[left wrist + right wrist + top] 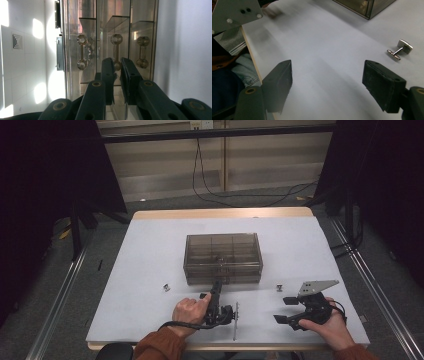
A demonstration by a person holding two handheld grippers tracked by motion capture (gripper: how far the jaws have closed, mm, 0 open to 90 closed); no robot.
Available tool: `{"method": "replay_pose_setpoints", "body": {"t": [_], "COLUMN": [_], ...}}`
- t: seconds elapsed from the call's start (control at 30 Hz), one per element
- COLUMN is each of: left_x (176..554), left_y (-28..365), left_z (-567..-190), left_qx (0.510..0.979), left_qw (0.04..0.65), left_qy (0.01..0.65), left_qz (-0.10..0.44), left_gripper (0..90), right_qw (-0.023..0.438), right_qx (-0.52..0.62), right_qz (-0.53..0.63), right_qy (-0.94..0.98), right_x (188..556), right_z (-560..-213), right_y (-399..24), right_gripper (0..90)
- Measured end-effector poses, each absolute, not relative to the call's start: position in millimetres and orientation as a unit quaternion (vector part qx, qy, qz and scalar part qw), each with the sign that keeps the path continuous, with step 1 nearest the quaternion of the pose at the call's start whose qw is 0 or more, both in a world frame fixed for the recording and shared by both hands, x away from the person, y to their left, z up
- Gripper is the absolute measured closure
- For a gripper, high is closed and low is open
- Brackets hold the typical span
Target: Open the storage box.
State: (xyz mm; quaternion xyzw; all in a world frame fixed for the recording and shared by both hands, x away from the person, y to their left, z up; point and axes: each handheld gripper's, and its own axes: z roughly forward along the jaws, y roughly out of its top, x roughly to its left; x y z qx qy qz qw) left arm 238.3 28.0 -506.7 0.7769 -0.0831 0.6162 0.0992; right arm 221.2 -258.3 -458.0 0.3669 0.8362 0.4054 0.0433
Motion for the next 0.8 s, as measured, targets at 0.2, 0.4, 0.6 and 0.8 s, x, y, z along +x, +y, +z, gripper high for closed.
{"method": "replay_pose_setpoints", "body": {"t": [0.2, 0.4, 0.6, 0.8], "left_x": [234, 232, 229, 226], "left_y": [30, 30, 32, 33], "left_z": [-504, -505, -504, -503], "left_qx": [0.779, 0.78, 0.781, 0.781], "left_qw": [0.108, 0.109, 0.112, 0.12], "left_qy": [-0.084, -0.083, -0.085, -0.086], "left_qz": [0.612, 0.611, 0.609, 0.607], "left_gripper": [81.7, 81.6, 81.7, 82.0], "right_qw": [0.042, 0.044, 0.043, 0.044], "right_qx": [0.368, 0.367, 0.368, 0.368], "right_qz": [0.404, 0.406, 0.406, 0.406], "right_qy": [0.836, 0.836, 0.835, 0.836], "right_x": [221, 221, 221, 221], "right_z": [-458, -458, -458, -457], "right_y": [-258, -258, -258, -258], "right_gripper": [23.8, 23.8, 23.9, 23.8]}}
